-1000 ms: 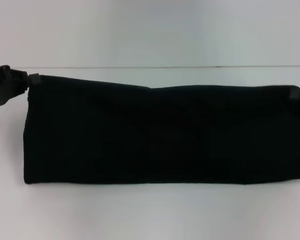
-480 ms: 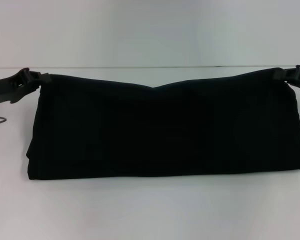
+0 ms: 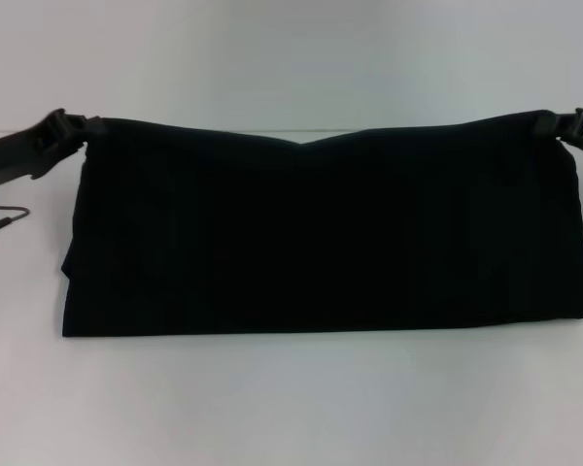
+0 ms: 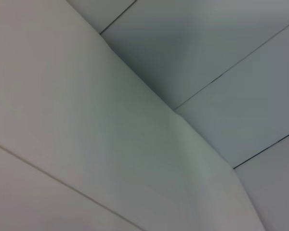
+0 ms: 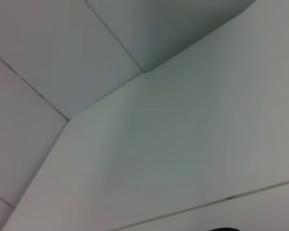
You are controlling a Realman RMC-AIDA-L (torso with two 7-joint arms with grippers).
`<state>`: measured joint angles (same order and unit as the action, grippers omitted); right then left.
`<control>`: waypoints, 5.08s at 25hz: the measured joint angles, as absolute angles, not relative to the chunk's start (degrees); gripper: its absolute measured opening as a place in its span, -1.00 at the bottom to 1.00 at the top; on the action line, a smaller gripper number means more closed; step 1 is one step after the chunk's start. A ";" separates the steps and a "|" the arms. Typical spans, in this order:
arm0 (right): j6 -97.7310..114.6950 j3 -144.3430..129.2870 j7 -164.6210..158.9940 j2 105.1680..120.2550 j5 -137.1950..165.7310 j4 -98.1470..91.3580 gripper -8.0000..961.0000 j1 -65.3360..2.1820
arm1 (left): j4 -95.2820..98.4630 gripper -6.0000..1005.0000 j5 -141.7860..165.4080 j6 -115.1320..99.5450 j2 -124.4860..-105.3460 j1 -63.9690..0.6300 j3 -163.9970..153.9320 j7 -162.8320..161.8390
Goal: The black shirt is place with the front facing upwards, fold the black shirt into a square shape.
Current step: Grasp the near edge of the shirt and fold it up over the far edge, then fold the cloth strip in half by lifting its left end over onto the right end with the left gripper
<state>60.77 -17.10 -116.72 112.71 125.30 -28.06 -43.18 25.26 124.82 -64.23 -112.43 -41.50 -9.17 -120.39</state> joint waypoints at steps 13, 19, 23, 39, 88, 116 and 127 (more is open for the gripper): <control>39.66 -22.64 -104.46 119.61 124.17 -25.85 -0.74 -46.33 | 24.77 -0.90 120.54 -49.27 -119.52 -43.74 -9.14 -111.48; 36.85 -22.85 -97.05 119.55 117.98 -22.44 -0.72 -46.47 | 23.46 -0.61 114.44 -45.98 -120.35 -43.49 -9.13 -106.05; 36.54 -22.29 -96.50 119.45 116.56 -22.80 -0.35 -45.30 | 22.88 -0.28 113.87 -44.11 -119.94 -43.07 -9.14 -105.44; 70.46 -23.99 -81.47 115.78 107.57 -24.52 0.55 -34.12 | 22.51 0.38 111.49 -74.68 -113.78 -31.75 -8.67 -108.73; 77.06 -36.21 -53.96 120.13 115.81 -21.95 0.56 -33.39 | 25.03 0.81 130.41 -76.04 -111.63 -27.38 -18.38 -143.87; 77.59 -36.21 -54.64 120.14 115.57 -21.45 0.54 -33.66 | 27.42 -0.22 130.70 -72.00 -112.42 -29.96 -25.05 -143.93; 77.61 -36.21 -54.67 120.14 115.58 -21.41 0.54 -33.66 | 27.69 -0.83 130.69 -72.18 -112.21 -29.97 -24.92 -143.80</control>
<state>77.61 -36.21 -54.67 120.14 115.58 -21.41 -33.66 27.69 130.69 -72.18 -112.21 -29.97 -24.92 -143.80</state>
